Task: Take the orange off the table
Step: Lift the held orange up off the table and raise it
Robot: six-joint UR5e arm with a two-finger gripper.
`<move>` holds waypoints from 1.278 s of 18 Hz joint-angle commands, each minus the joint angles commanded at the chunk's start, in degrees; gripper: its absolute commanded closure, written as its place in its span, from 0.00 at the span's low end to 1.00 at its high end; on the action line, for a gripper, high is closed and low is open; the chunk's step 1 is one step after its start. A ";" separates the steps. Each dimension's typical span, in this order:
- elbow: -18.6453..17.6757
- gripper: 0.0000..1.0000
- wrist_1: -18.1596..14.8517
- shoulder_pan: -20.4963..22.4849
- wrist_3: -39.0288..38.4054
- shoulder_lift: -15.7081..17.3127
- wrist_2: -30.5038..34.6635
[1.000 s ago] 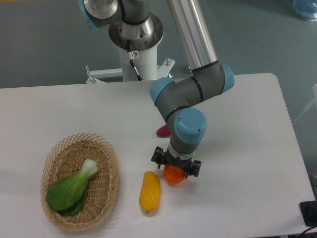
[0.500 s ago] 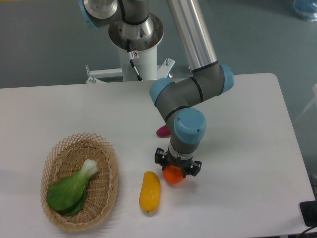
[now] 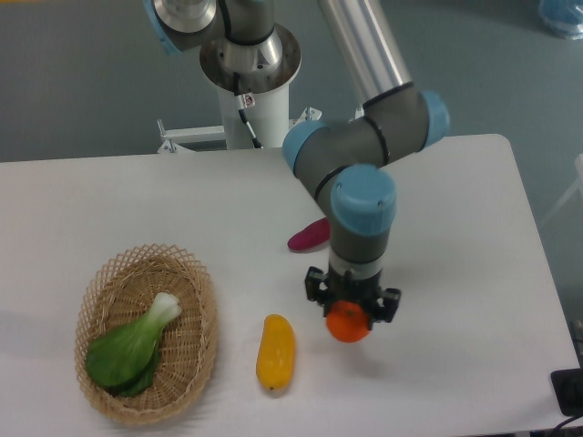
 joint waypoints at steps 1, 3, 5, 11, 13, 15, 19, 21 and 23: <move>1.58 0.45 -4.29 0.09 2.02 0.53 0.26; 5.01 0.45 -12.38 1.05 5.62 1.41 0.35; 8.18 0.45 -18.20 1.67 7.57 2.46 0.35; 8.63 0.45 -23.93 5.09 16.27 7.30 0.35; 8.19 0.45 -24.02 5.62 17.32 7.56 0.35; 7.84 0.45 -24.11 5.80 17.94 8.18 0.35; 7.48 0.45 -24.11 6.15 18.38 8.53 0.26; 7.48 0.45 -24.11 6.41 18.38 8.53 0.26; 7.48 0.45 -24.02 6.50 18.38 8.62 0.18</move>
